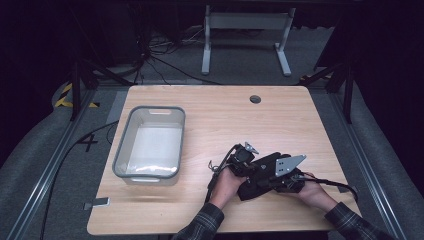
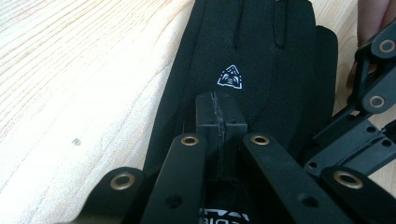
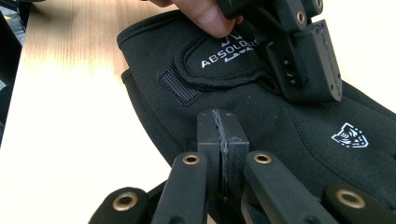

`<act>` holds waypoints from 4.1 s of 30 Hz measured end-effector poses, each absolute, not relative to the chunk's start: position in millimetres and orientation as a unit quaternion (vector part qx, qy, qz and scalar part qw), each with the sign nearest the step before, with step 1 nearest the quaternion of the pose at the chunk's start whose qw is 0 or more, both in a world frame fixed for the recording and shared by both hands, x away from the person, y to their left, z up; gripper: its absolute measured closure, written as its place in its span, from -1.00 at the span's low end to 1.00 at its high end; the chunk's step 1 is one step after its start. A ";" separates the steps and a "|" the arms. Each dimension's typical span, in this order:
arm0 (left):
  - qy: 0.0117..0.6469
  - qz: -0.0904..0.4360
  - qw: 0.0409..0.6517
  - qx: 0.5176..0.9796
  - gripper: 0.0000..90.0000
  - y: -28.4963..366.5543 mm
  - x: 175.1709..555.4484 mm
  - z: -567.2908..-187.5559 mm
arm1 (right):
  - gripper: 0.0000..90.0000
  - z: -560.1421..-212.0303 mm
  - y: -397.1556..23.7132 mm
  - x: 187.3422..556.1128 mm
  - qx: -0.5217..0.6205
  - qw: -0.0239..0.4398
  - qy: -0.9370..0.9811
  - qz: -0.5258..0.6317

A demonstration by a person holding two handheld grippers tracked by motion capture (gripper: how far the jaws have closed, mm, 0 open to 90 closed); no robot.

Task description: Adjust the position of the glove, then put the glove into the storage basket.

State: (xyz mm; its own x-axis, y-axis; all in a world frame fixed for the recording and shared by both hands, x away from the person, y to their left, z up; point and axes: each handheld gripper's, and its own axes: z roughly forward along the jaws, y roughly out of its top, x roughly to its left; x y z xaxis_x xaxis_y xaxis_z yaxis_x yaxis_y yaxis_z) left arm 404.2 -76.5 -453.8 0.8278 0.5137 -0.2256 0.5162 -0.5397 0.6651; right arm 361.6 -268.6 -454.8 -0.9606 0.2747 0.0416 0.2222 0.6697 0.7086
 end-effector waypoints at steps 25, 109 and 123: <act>0.258 0.011 0.392 0.883 -0.37 -77.5 403.2 -444.0 | -0.25 -447.4 -373.1 343.8 0.276 0.109 0.876 0.381; 0.279 0.037 0.388 0.878 0.47 7.7 410.3 -351.9 | -0.77 -467.7 -388.2 347.2 0.307 0.143 0.867 0.366; 0.320 0.063 0.392 0.860 0.47 56.4 416.2 -344.7 | -0.77 -467.7 -388.1 347.2 0.307 0.143 0.867 0.366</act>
State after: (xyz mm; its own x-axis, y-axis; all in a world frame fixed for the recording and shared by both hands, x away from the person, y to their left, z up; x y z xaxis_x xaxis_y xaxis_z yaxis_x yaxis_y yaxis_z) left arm 416.2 56.4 -344.7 0.7872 0.5999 -0.1429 0.5016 -0.4882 0.7142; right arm 347.2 -388.1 -467.7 -0.7708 0.6367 -0.0229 0.4280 0.5441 0.7216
